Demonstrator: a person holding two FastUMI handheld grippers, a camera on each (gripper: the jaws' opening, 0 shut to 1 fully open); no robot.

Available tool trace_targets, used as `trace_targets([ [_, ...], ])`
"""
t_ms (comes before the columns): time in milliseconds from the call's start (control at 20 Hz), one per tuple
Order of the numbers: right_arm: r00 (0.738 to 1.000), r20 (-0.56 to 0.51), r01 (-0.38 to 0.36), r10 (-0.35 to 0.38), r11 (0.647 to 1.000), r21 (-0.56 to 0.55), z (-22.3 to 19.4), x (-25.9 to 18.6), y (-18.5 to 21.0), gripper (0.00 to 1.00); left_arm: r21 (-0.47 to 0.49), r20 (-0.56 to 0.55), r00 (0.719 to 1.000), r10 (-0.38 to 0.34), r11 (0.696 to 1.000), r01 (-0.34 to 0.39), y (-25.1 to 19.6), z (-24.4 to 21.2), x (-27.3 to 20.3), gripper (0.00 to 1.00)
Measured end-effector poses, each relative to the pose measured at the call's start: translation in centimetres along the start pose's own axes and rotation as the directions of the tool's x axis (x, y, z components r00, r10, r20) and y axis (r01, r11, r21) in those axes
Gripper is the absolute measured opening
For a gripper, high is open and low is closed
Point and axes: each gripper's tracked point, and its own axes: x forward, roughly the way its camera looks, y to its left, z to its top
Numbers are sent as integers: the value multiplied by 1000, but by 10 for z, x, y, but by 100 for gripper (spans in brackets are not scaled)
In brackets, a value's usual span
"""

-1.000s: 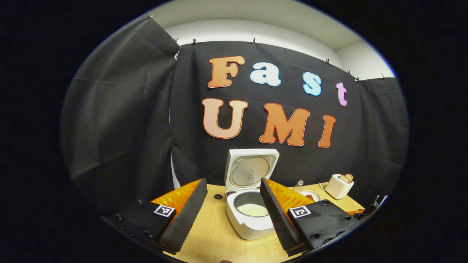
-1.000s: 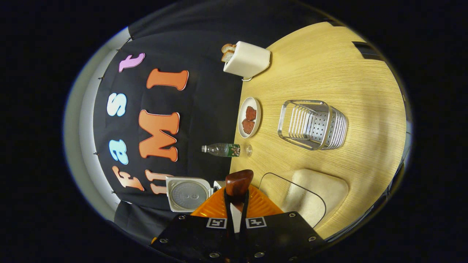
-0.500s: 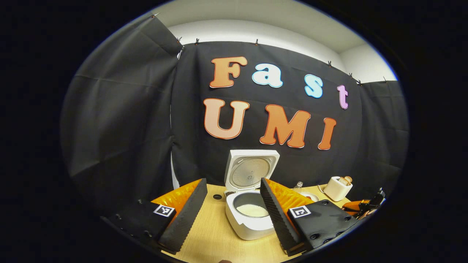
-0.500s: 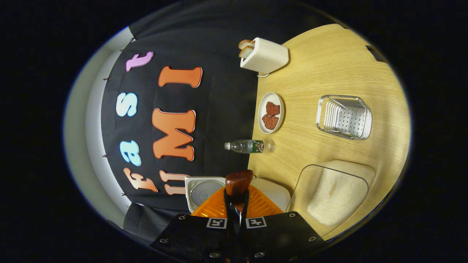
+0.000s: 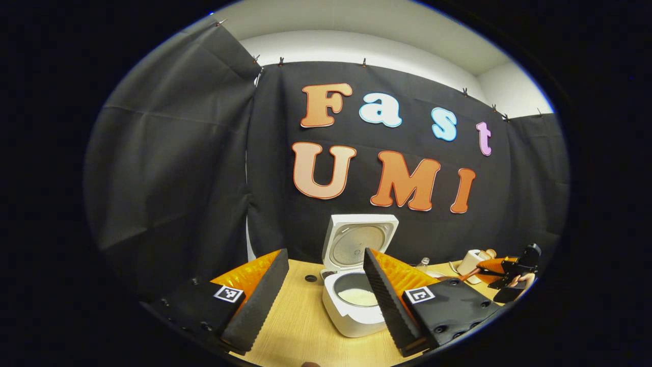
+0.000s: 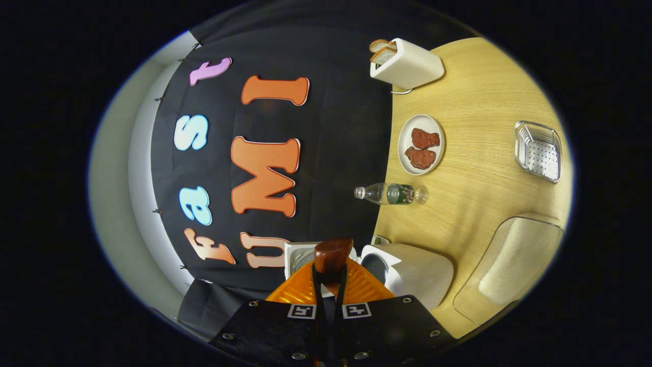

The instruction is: Close the left gripper, press the button to open the rice cooker; take a wooden spoon from the chopstick holder with the right hand, scoop a spoonful of rice and pour it into the rice cooker, then put the wooden spoon back into the chopstick holder.

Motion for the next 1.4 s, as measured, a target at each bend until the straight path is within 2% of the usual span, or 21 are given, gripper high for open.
trace_targets([
  [100,1000,1,-12,12,1000,-11,-3,15,15,5,-3,0,1000,12,1000,-12,3,-2,1,97],
  [300,1000,-4,-23,23,998,-56,-15,42,39,4,-5,-6,1000,26,1000,-26,14,-5,0,100],
  [550,1000,8,-14,15,987,-161,-30,76,60,5,-11,0,999,52,999,-52,30,-4,-1,100],
  [900,997,78,36,-7,923,-384,-39,103,77,5,-15,-12,997,79,997,-79,53,-8,-2,100],
  [1400,993,116,69,-15,877,-475,-39,118,86,5,-7,-18,996,82,997,-82,64,-10,1,100],
])
